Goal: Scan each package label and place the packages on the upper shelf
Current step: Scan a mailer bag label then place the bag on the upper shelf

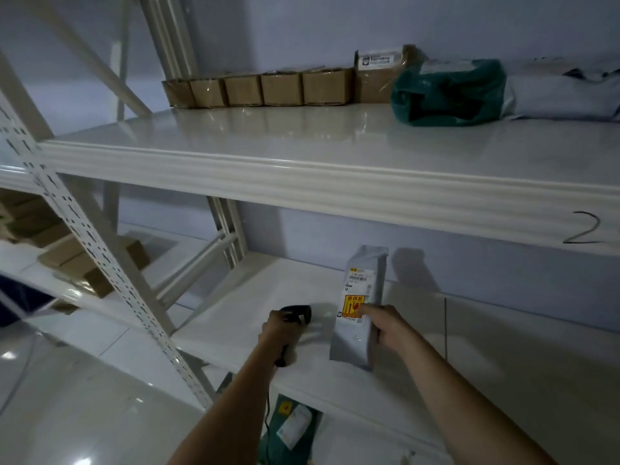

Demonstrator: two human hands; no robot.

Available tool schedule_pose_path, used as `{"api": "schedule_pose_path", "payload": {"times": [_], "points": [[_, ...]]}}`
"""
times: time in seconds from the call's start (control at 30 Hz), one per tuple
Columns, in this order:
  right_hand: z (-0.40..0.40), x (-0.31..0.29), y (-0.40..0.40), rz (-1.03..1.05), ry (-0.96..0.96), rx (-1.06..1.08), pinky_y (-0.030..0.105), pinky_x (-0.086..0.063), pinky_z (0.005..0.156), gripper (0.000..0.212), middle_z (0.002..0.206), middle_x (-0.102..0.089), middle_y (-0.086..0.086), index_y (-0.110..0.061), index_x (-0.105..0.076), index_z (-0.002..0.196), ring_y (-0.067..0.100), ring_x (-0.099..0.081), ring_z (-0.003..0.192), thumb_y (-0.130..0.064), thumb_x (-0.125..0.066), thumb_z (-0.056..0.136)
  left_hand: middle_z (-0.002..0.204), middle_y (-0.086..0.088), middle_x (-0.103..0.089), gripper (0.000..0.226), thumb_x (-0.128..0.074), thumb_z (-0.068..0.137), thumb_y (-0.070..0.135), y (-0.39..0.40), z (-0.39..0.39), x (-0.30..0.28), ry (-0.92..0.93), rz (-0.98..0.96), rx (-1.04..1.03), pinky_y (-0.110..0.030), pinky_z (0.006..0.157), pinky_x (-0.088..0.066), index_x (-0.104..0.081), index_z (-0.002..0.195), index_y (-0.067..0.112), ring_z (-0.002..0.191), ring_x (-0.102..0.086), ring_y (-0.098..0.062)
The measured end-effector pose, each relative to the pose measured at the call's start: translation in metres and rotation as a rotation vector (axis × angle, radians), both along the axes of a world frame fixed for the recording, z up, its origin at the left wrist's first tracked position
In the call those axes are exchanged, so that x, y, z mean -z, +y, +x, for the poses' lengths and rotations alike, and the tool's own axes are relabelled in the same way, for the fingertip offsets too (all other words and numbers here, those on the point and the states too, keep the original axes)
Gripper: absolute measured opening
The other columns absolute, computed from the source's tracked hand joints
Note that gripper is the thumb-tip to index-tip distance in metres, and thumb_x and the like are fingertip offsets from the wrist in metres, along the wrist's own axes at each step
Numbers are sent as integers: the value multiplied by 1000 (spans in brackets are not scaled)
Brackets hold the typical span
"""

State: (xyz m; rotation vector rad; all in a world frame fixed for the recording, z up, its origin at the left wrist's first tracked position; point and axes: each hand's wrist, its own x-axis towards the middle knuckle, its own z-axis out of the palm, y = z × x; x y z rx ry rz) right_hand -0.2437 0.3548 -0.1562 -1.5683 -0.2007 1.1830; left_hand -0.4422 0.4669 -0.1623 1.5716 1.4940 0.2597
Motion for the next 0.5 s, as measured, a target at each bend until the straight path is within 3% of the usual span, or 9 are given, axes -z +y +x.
{"api": "schedule_pose_path", "payload": {"times": [0.1, 0.17, 0.33, 0.5], "points": [[4, 6, 29, -18, -5, -27, 41, -59, 81, 42, 103, -74, 19, 4, -63, 123, 32, -72, 92, 0, -67, 82, 147, -23, -39, 81, -72, 86, 27, 25, -4, 3, 58, -105, -9, -47, 109, -40, -28, 149, 2, 133, -43, -38], [6, 10, 41, -19, -1, -30, 40, -59, 81, 42, 102, -75, 18, 3, -63, 124, 31, -72, 90, -1, -68, 82, 150, -23, -35, 85, -71, 87, 30, 38, 0, 6, 111, -151, 18, -46, 110, -39, -23, 150, 1, 135, -41, -36], [4, 19, 54, -47, 4, -7, 51, -56, 93, 44, 112, -72, 21, 2, -60, 127, 35, -70, 102, -2, -67, 85, 141, -19, -51, 53, -63, 93, 27, 54, 8, 19, 236, -172, 193, -38, 107, -43, -49, 137, 0, 129, -51, -31], [-13, 18, 55, -22, 14, 55, 54, -53, 97, 44, 118, -70, 23, 3, -58, 130, 38, -68, 108, -1, -66, 87, 135, -20, -55, 46, -64, 93, 20, 65, 4, 33, 170, -236, 220, -36, 99, -48, -53, 133, 0, 124, -55, -32]]}}
